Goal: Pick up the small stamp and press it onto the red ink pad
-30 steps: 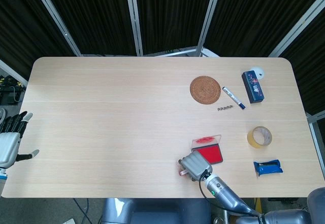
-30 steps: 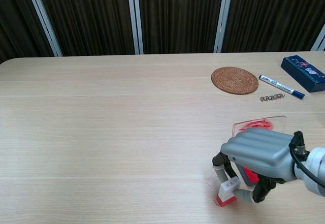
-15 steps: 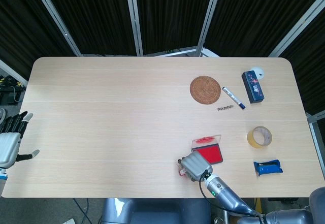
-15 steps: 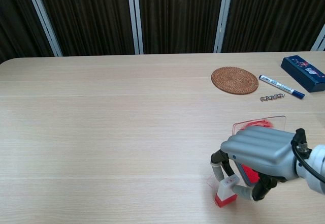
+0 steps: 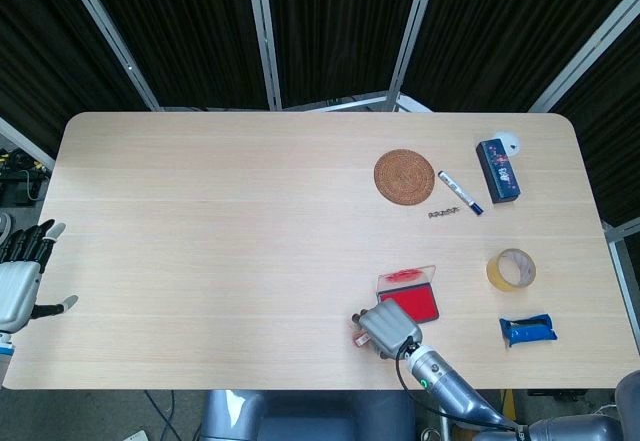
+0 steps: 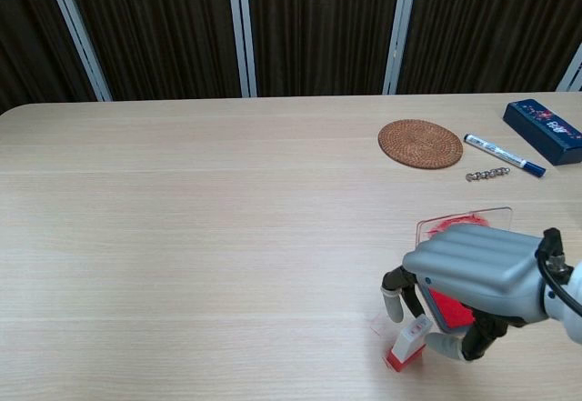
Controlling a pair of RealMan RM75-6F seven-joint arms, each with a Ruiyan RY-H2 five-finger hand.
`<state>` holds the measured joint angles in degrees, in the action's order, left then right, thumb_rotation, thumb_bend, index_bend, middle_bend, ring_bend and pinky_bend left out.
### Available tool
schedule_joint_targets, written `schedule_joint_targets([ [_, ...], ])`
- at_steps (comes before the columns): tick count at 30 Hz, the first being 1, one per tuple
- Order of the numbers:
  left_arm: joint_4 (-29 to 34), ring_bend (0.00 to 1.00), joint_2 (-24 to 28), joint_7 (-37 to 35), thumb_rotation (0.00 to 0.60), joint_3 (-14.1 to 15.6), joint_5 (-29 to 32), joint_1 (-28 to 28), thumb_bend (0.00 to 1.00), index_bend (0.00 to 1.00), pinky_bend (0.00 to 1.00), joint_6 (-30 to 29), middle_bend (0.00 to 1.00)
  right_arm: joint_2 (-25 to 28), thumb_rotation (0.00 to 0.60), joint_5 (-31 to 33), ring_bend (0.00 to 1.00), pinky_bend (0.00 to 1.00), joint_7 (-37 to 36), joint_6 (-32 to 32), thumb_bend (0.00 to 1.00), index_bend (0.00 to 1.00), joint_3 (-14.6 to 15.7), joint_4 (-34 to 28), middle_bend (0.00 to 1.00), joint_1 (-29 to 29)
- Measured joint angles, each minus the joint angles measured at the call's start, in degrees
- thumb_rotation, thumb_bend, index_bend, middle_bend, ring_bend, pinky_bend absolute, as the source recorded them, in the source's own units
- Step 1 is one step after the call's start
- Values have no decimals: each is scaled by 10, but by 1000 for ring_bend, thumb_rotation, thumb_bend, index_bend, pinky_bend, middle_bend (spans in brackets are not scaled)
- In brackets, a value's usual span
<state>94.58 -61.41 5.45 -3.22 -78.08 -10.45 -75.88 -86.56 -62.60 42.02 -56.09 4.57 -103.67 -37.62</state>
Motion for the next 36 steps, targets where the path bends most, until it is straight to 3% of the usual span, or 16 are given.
schedule_joint_targets([
  [10,4,0,6,-8,600,1,-4,1,0,0,0,-1,0,44,600,-17,938,1000,-1,-18,315,355,5,-47,419,5],
  [17,10,0,14,-22,600,2,-11,4,0,0,0,-5,0,120,600,-94,910,965,-30,-64,293,342,11,-89,417,23],
  [19,11,0,16,-25,600,3,-13,5,0,0,0,-7,0,141,600,-129,850,864,-48,-85,258,319,14,-93,401,33],
  [22,15,0,20,-30,600,3,-17,7,0,0,0,-13,0,174,600,-188,675,553,-102,-138,155,236,20,-88,322,57],
  [24,16,0,22,-32,600,4,-22,8,0,0,0,-16,0,193,600,-221,412,323,-153,-179,53,148,22,-76,229,77],
  [27,17,0,22,-34,600,4,-32,10,0,0,0,-23,0,213,600,-262,116,126,-233,-244,0,59,23,-42,82,109],
  [30,14,0,19,-36,600,5,-48,12,0,0,0,-37,0,221,600,-289,1,7,-301,-316,0,4,16,14,2,141],
  [36,6,0,12,-45,600,10,-78,18,0,0,0,-62,0,220,600,-303,0,0,-394,-385,0,0,0,121,0,199],
])
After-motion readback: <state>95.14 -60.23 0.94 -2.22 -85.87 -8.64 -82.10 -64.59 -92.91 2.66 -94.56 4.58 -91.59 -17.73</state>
